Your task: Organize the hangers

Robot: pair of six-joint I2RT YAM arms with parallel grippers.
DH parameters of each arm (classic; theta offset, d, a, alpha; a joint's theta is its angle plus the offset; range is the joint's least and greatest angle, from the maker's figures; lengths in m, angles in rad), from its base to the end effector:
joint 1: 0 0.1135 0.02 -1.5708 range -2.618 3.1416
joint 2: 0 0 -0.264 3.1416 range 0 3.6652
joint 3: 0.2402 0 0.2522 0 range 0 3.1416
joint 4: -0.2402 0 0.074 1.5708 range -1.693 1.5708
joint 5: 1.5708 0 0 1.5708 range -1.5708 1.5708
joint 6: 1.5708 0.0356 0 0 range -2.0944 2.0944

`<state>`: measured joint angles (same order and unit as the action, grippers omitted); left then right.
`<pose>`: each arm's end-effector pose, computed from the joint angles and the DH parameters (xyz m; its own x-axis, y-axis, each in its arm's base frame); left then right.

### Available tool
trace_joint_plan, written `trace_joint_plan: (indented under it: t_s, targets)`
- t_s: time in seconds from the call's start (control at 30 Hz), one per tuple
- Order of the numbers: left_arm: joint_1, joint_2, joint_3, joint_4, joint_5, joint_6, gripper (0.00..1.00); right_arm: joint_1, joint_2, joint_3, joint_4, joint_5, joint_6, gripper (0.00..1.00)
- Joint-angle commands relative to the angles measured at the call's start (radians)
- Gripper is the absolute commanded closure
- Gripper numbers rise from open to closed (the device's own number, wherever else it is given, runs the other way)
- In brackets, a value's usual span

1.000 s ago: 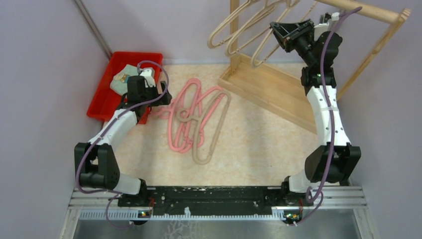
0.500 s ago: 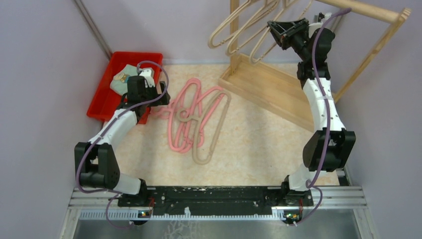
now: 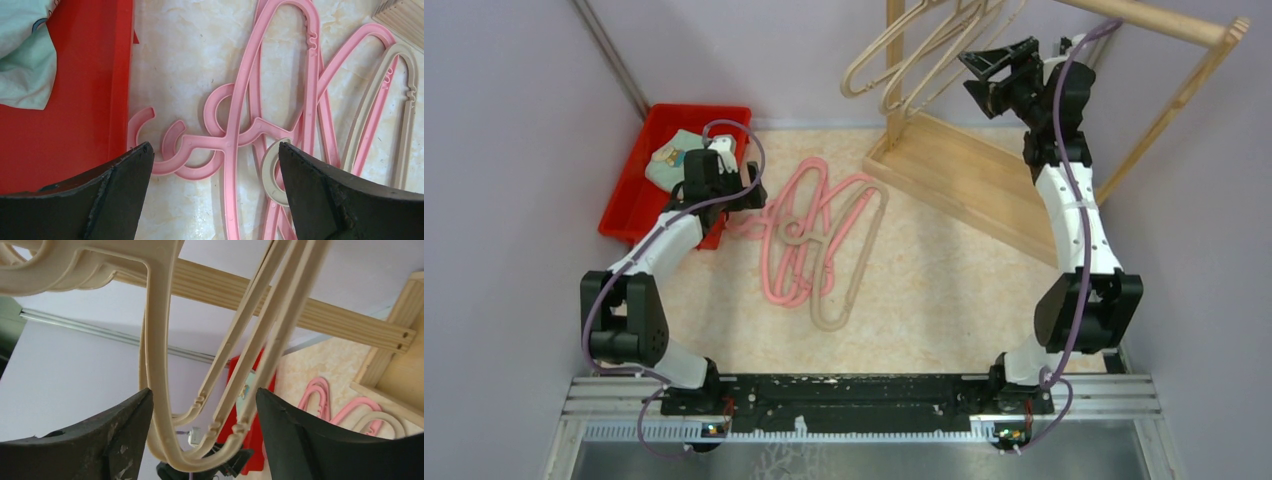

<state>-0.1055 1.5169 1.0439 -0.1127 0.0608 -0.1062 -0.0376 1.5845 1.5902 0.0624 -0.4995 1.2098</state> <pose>0.3403 -0.0382 0.2584 -0.5631 -0.0468 -0.8251 0.0963 0.9879 -0.1217 0.3736 0.0030 0.4460 -0.3919 0.8366 -0.3829 -0.2206 0.3186 0.9219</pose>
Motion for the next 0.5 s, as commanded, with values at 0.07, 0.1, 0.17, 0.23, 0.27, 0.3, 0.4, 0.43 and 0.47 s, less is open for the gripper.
trace_joint_plan:
  t_s: [0.07, 0.1, 0.17, 0.23, 0.27, 0.3, 0.4, 0.43, 0.47]
  targets:
    - [0.006, 0.028, 0.039, 0.008, 0.024, 0.008, 0.00, -0.007, -0.227, -0.043, -0.139, 0.026, -0.209, 0.20]
    - [0.006, 0.032, 0.039, 0.010, 0.031, 0.006, 0.00, -0.007, -0.257, -0.062, -0.168, 0.020, -0.240, 0.20]
    - [0.006, 0.036, 0.041, 0.012, 0.038, 0.002, 0.00, 0.007, -0.320, -0.094, -0.265, 0.021, -0.339, 0.20]
    - [0.007, 0.042, 0.047, 0.013, 0.045, 0.002, 0.00, 0.057, -0.370, -0.124, -0.394, 0.049, -0.455, 0.20]
    - [0.007, 0.048, 0.049, 0.012, 0.047, 0.003, 0.00, 0.104, -0.393, -0.144, -0.477, 0.081, -0.514, 0.20]
    - [0.007, 0.052, 0.052, 0.011, 0.048, 0.004, 0.00, 0.161, -0.416, -0.172, -0.529, 0.125, -0.577, 0.20]
    - [0.007, 0.062, 0.057, 0.003, 0.051, 0.005, 0.00, 0.393, -0.488, -0.312, -0.619, 0.328, -0.642, 0.20]
    - [0.007, 0.064, 0.058, -0.001, 0.055, 0.005, 0.00, 0.462, -0.506, -0.352, -0.627, 0.384, -0.642, 0.20]
    - [0.007, 0.065, 0.056, -0.003, 0.059, 0.004, 0.00, 0.535, -0.516, -0.388, -0.633, 0.440, -0.638, 0.20]
